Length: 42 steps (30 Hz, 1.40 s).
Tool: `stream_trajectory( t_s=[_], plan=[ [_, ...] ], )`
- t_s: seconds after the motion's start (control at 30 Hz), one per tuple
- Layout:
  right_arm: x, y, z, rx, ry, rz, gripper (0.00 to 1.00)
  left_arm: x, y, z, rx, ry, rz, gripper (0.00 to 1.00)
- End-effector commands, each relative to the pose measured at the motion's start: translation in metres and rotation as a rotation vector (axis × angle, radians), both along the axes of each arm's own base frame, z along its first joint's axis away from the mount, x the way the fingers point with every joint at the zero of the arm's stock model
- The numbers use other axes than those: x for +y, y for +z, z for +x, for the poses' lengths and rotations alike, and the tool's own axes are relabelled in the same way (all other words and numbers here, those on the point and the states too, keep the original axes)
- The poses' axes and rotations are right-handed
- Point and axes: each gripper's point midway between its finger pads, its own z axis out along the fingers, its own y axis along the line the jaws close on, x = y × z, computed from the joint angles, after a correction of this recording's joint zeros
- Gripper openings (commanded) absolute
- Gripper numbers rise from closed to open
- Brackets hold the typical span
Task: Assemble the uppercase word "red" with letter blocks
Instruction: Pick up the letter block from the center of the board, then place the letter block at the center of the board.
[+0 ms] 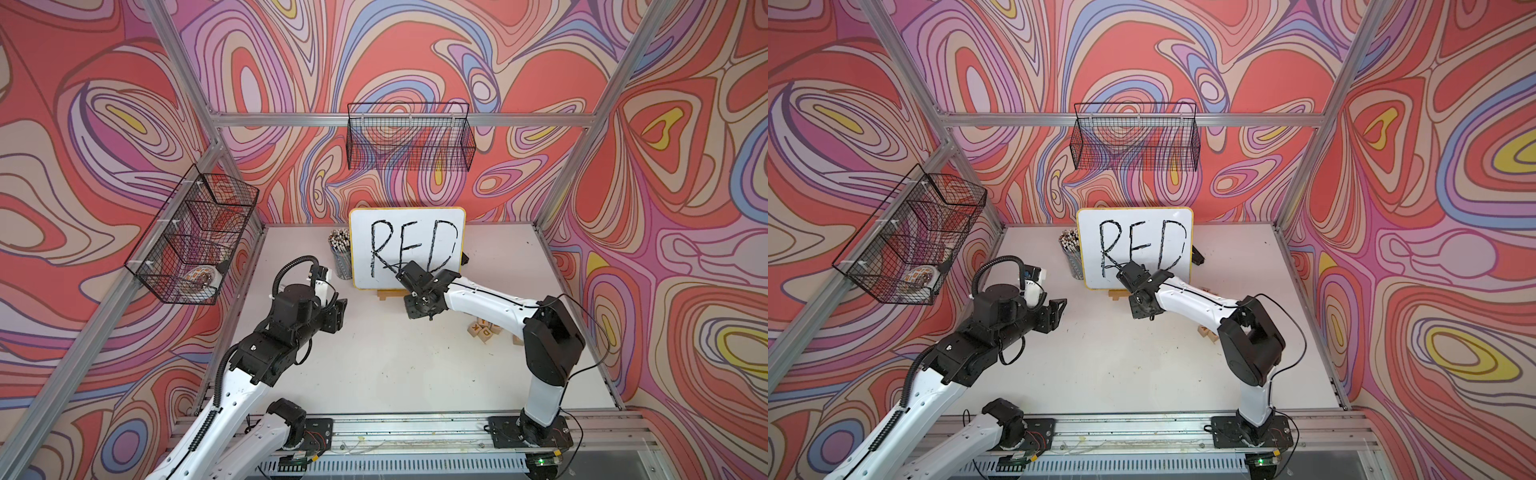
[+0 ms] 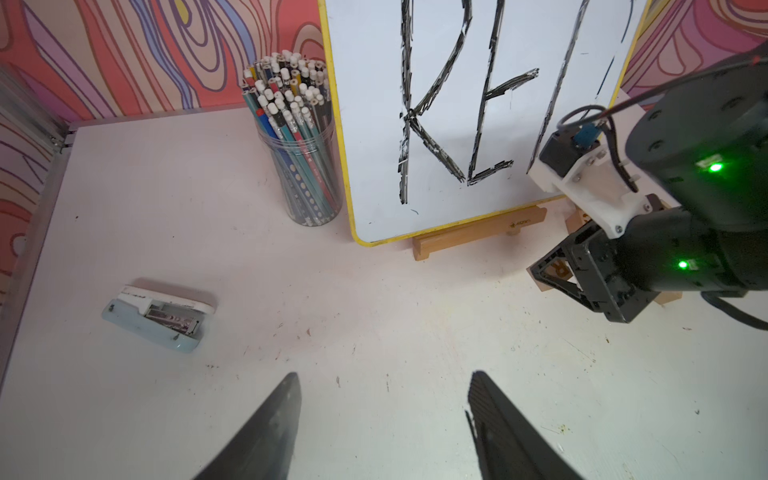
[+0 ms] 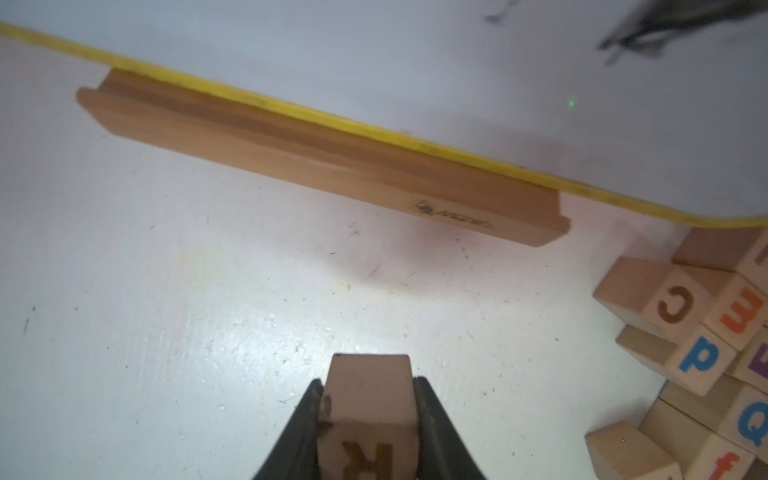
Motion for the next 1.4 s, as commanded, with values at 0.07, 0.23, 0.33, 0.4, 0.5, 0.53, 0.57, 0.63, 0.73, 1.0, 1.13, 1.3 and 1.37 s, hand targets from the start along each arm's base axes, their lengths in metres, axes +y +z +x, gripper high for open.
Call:
stream_trajectory(
  t_s=[0.07, 0.23, 0.33, 0.4, 0.5, 0.53, 0.57, 0.63, 0.73, 1.0, 1.13, 1.3, 1.37],
  plan=[
    [0.029, -0.006, -0.003, 0.022, 0.208, -0.062, 0.2, 0.018, -0.018, -0.021, 0.06, 0.058, 0.021, 0.68],
    [0.057, -0.014, -0.011, 0.025, 0.363, -0.069, 0.19, 0.029, -0.026, -0.029, 0.075, 0.1, 0.033, 0.7],
    [0.067, -0.026, -0.016, 0.05, 0.44, -0.064, 0.19, 0.04, -0.026, -0.03, 0.073, 0.151, 0.057, 0.71],
    [0.074, -0.031, -0.019, 0.057, 0.489, -0.063, 0.18, 0.041, -0.027, -0.031, 0.081, 0.157, 0.058, 0.71],
    [0.086, -0.034, -0.022, 0.058, 0.565, -0.06, 0.18, 0.036, -0.031, -0.034, 0.104, 0.13, 0.051, 0.72],
    [0.091, -0.034, -0.022, 0.057, 0.59, -0.053, 0.19, 0.035, -0.032, -0.036, 0.112, 0.12, 0.048, 0.72],
    [0.095, -0.035, -0.022, 0.056, 0.611, -0.051, 0.19, 0.033, -0.033, -0.037, 0.119, 0.109, 0.043, 0.72],
    [0.103, -0.036, -0.021, 0.055, 0.654, -0.045, 0.19, 0.028, -0.035, -0.042, 0.138, 0.076, 0.037, 0.72],
    [0.112, -0.038, -0.019, 0.057, 0.707, -0.042, 0.21, 0.018, -0.036, -0.048, 0.154, 0.01, 0.005, 0.74],
    [0.121, -0.056, -0.029, 0.125, 0.834, -0.058, 0.22, -0.007, -0.037, -0.058, 0.173, -0.132, -0.064, 0.74],
    [0.121, -0.062, -0.032, 0.136, 0.873, -0.082, 0.23, -0.015, -0.039, -0.06, 0.19, -0.176, -0.076, 0.74],
    [0.123, -0.063, -0.036, 0.138, 0.91, -0.09, 0.28, -0.019, -0.044, -0.058, 0.206, -0.188, -0.075, 0.74],
    [0.124, -0.064, -0.037, 0.135, 0.921, -0.092, 0.35, -0.02, -0.046, -0.057, 0.214, -0.191, -0.074, 0.74]
  ],
)
